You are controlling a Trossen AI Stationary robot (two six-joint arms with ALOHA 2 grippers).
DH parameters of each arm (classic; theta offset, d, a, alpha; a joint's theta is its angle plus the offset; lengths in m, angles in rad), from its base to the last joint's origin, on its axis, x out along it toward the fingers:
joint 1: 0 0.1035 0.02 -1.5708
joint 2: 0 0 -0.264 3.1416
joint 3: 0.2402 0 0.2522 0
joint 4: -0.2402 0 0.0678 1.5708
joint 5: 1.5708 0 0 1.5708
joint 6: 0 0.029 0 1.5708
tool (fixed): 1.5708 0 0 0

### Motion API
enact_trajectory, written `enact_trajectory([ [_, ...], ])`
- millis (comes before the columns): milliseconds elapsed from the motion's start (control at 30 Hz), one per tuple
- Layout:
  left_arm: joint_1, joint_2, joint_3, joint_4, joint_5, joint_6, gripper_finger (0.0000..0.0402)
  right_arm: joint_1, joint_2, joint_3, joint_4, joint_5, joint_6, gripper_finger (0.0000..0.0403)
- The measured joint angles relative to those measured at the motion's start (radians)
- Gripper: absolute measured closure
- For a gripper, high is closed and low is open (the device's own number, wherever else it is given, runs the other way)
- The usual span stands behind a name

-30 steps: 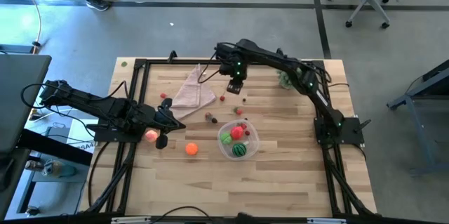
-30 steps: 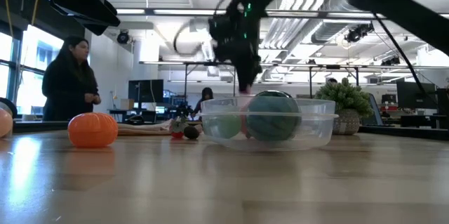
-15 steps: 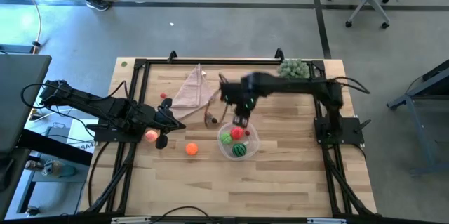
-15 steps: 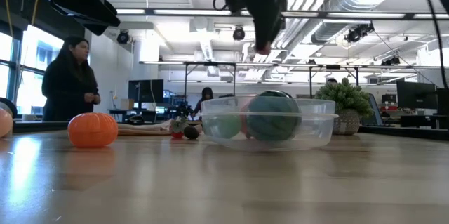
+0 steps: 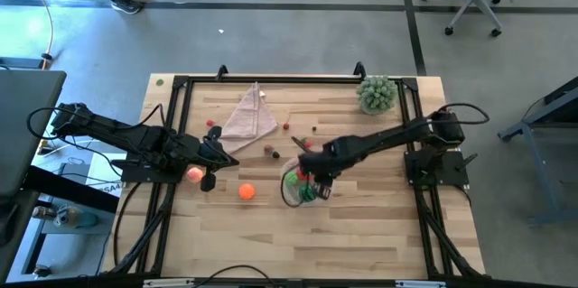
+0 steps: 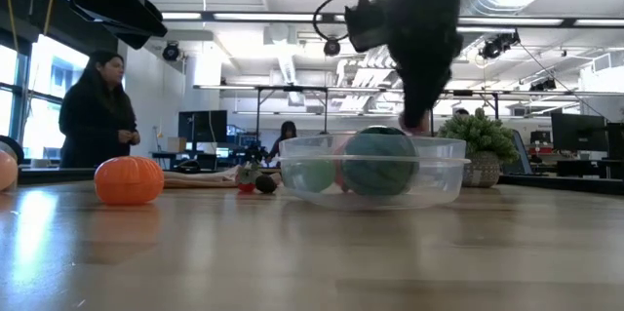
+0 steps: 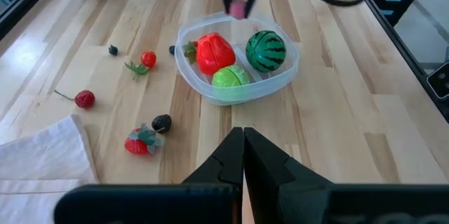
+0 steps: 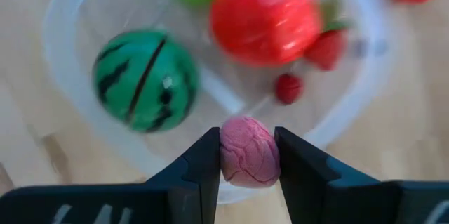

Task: Pick and placing Produce into tupperware
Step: Put the top peach into the transparent bin, then put the top blueberry into the transparent bin

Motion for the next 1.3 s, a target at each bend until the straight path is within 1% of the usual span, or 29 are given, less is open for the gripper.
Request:
enact_trajectory([
  [167,0.000,0.000,0.000,0.000,0.000,0.000,0.0401,0.012,0.000,-0.080,0.113,0.001,-0.001,0.0295],
  [300,0.000,0.000,0.000,0.000,0.000,0.000,0.0401,0.001,0.000,-0.119,0.164,-0.004,-0.002,0.0295],
  [500,0.000,0.000,0.000,0.000,0.000,0.000,0.0401,-0.008,0.000,-0.146,0.211,-0.015,-0.018,0.0295],
  [700,0.000,0.000,0.000,0.000,0.000,0.000,0.0401,-0.010,0.000,-0.146,0.209,-0.016,-0.023,0.0292],
  [800,0.000,0.000,0.000,0.000,0.000,0.000,0.0401,-0.014,0.000,-0.146,0.208,-0.012,-0.020,0.0272],
  [967,0.000,0.000,0.000,0.000,0.000,0.000,0.0401,-0.014,0.000,-0.146,0.211,0.002,-0.023,0.0216],
  [1067,0.000,0.000,0.000,0.000,0.000,0.000,0.0401,-0.014,0.000,-0.146,0.208,0.005,-0.023,0.0194],
  [1167,0.000,0.000,0.000,0.000,0.000,0.000,0.0401,-0.014,0.000,-0.146,0.208,0.005,-0.017,0.0185],
  [1300,0.000,0.000,0.000,0.000,0.000,0.000,0.0401,-0.014,0.000,-0.118,0.177,0.002,0.000,0.0185],
])
